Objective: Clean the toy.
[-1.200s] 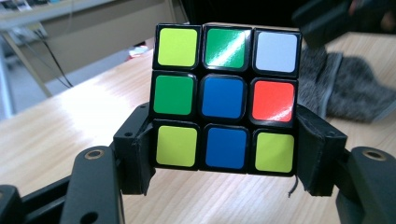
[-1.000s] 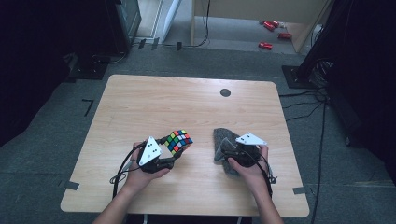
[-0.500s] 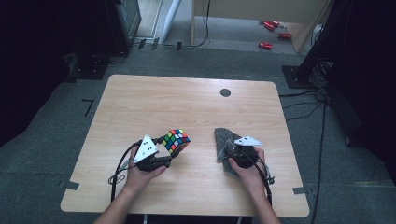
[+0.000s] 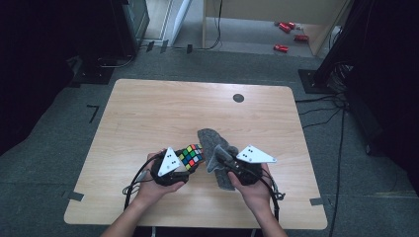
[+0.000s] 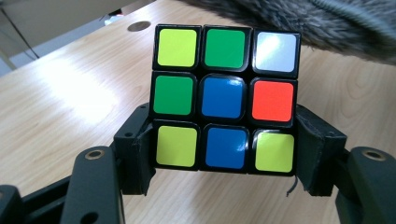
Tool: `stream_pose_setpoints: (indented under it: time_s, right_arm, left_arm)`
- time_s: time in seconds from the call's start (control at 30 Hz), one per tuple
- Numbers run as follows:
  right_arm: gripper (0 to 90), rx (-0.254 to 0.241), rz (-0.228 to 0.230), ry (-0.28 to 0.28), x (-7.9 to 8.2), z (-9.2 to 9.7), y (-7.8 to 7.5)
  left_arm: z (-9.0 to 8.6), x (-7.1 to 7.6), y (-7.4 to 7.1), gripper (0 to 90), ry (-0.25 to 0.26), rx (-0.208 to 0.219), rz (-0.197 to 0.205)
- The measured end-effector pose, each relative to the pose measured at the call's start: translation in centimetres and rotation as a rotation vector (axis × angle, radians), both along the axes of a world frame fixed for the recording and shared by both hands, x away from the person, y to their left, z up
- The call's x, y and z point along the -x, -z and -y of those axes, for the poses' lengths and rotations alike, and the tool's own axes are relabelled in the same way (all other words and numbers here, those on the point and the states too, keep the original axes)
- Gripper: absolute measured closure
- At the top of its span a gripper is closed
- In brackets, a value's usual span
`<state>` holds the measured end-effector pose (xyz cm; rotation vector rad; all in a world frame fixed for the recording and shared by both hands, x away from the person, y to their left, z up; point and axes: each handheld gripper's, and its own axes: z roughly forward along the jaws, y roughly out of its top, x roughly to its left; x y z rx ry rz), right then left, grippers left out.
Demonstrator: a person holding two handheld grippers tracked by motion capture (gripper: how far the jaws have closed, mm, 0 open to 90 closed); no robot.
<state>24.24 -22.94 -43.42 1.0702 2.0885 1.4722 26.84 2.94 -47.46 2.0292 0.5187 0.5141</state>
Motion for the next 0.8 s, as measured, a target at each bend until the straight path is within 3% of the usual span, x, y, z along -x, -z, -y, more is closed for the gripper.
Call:
stream_pose_setpoints:
  time_s: [0.1,0.17,0.27,0.37,0.5,0.63,0.73,0.8]
  right_arm:
    - [74.1,-0.034,0.007,-0.042,0.5,-0.9,-0.4]
    - [73.9,-0.063,-0.009,-0.054,0.3,-1.0,-0.2]
    - [73.7,-0.127,-0.055,-0.05,-0.2,-0.3,0.6]
    - [73.8,-0.113,-0.086,-0.007,-0.7,0.3,1.1]
    - [73.6,-0.108,-0.092,0.001,-0.7,0.4,0.9]
    - [73.3,-0.156,-0.042,-0.059,0.3,-0.4,-0.5]
    - [73.1,-0.129,-0.019,-0.07,0.6,-1.0,-1.1]
    - [72.9,-0.138,-0.034,-0.058,0.3,-0.9,-0.5]
  left_arm:
    - [0.4,0.5,-0.3,34.6,0.024,0.006,0.025]
    - [0.3,0.8,-0.5,34.6,0.053,0.034,0.045]
    - [-0.2,1.2,-1.0,34.6,0.081,0.077,0.079]
    - [-0.6,1.2,-1.5,34.6,0.081,0.116,0.088]
    - [-0.5,1.0,-1.2,34.6,0.075,0.091,0.084]
    - [0.2,1.3,-0.7,34.6,0.085,0.036,0.089]
    - [0.5,1.6,-1.0,34.6,0.098,0.052,0.095]
    - [0.5,1.7,-1.2,34.6,0.09,0.047,0.103]
